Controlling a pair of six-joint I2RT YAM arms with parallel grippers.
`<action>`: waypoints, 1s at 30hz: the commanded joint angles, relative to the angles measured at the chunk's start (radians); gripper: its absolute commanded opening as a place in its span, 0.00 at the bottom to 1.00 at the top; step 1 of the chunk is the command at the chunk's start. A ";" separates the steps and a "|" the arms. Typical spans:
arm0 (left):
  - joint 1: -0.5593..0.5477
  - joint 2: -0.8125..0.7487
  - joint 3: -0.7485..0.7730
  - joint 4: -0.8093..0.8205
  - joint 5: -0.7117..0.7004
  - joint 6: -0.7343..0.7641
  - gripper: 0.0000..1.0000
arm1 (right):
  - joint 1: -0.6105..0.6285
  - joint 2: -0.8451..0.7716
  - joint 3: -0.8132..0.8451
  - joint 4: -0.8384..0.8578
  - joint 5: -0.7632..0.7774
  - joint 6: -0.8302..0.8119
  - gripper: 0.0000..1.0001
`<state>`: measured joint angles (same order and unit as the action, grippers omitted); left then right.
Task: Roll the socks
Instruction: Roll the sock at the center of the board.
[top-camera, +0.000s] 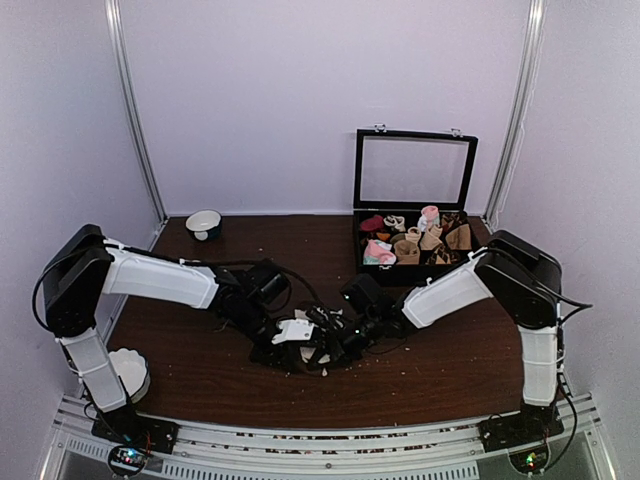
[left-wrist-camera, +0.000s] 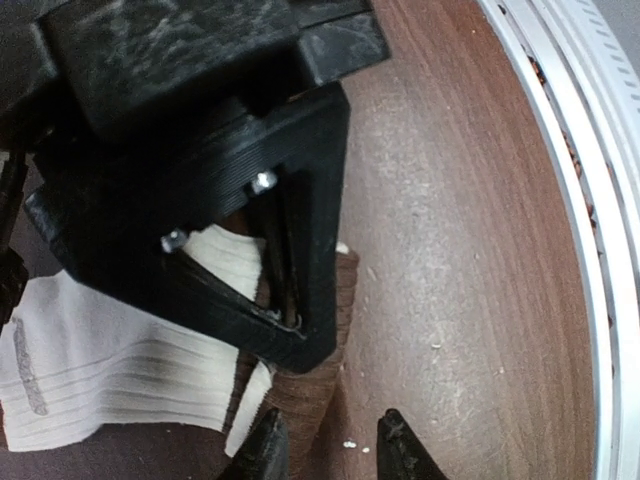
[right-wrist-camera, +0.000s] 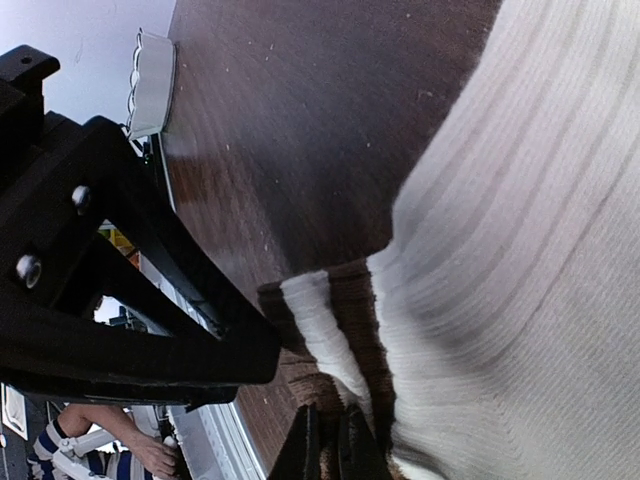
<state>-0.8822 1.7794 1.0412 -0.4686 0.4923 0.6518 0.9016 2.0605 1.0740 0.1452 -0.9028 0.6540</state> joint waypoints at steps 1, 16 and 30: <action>-0.020 0.016 0.013 0.061 -0.064 0.033 0.34 | -0.004 0.036 -0.012 0.021 -0.005 0.058 0.05; -0.044 0.071 0.014 0.012 -0.112 0.075 0.18 | -0.022 0.037 -0.059 0.125 -0.039 0.114 0.06; -0.023 0.204 0.095 -0.079 0.031 -0.082 0.00 | -0.056 -0.084 -0.194 0.149 0.002 0.071 0.38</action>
<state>-0.9215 1.8999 1.1301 -0.4549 0.4450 0.6521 0.8566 2.0254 0.9413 0.3462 -0.9573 0.7761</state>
